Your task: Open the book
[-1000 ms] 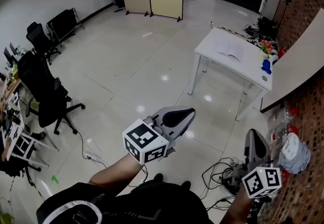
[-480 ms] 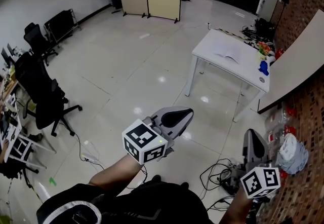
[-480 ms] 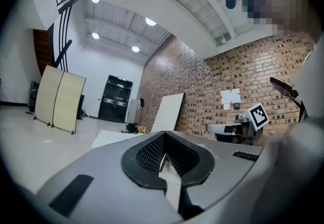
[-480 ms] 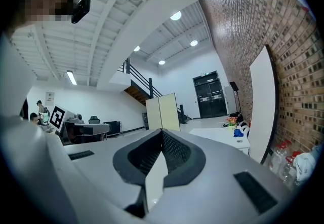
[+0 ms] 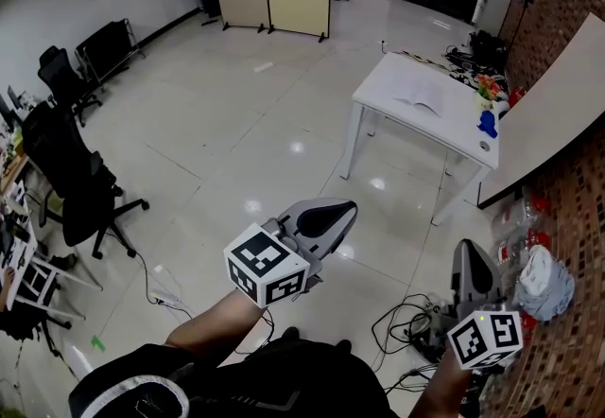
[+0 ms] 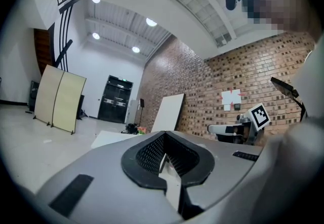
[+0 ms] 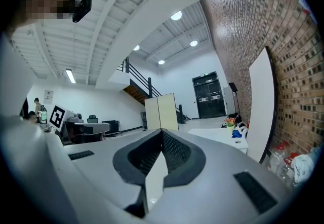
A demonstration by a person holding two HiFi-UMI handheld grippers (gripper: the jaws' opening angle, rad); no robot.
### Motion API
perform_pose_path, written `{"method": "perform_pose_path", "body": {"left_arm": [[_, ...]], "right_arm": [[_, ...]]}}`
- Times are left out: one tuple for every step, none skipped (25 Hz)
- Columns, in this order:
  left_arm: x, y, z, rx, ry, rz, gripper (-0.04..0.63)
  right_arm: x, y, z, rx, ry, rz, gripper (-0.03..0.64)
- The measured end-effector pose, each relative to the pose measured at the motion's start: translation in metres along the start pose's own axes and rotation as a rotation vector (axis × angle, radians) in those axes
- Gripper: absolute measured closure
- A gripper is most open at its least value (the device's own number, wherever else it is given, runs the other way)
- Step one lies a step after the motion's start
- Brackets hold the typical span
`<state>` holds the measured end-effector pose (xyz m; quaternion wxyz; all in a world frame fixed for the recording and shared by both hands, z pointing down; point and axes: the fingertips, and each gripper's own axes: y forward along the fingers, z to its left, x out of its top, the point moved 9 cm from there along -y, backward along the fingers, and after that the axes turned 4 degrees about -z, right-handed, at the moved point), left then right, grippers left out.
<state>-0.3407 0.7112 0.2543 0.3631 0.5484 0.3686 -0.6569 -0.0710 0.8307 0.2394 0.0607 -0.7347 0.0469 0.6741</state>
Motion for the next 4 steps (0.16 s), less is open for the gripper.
{"method": "perform_pose_path", "body": {"left_arm": [[0.0003, 0.0002, 0.0, -0.002, 0.0, 0.001, 0.594], [0.0008, 0.0002, 0.0002, -0.004, -0.001, 0.002, 0.594], [0.0014, 0.0, 0.0005, -0.005, -0.001, 0.003, 0.594], [0.002, -0.0001, 0.0007, -0.006, -0.001, 0.004, 0.594]], "right_arm": [[0.0007, 0.0001, 0.0001, -0.001, -0.001, -0.001, 0.615], [0.0014, 0.0003, 0.0003, -0.002, 0.0, -0.001, 0.615], [0.0021, 0.0004, 0.0007, -0.003, 0.0, -0.002, 0.615], [0.0029, 0.0005, 0.0012, -0.004, 0.0, -0.003, 0.615]]}}
